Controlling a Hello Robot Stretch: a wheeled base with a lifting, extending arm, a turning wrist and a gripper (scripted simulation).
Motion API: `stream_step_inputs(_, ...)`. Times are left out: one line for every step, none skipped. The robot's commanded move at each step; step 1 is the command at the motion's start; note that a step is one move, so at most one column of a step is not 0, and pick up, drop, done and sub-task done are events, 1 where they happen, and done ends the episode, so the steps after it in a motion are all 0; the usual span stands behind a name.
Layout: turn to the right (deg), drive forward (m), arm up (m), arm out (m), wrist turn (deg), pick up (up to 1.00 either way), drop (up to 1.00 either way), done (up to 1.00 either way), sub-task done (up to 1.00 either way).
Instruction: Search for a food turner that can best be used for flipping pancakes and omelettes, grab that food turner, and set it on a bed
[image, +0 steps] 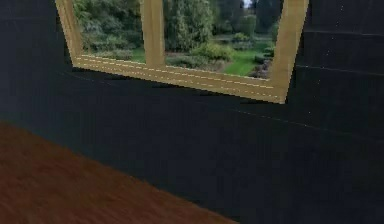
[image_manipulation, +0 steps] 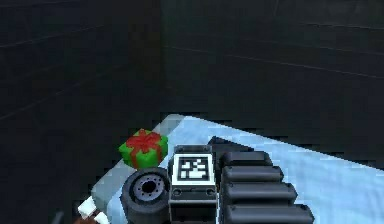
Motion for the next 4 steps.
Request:
stream_step_inputs(45.0, 0.0, 0.0, 0.0, 0.0, 0.0, 0.0, 0.0, 0.0)
stream_step_inputs(45.0, 0.0, 0.0, 0.0, 0.0, 0.0, 0.0, 0.0, 0.0)
stream_step_inputs(3.0, 0.0, 0.0, 0.0, 0.0, 0.0, 0.0, 0.0, 0.0)
stream_step_inputs(-45.0, 0.0, 0.0, 0.0, 0.0, 0.0, 0.0, 0.0, 0.0)
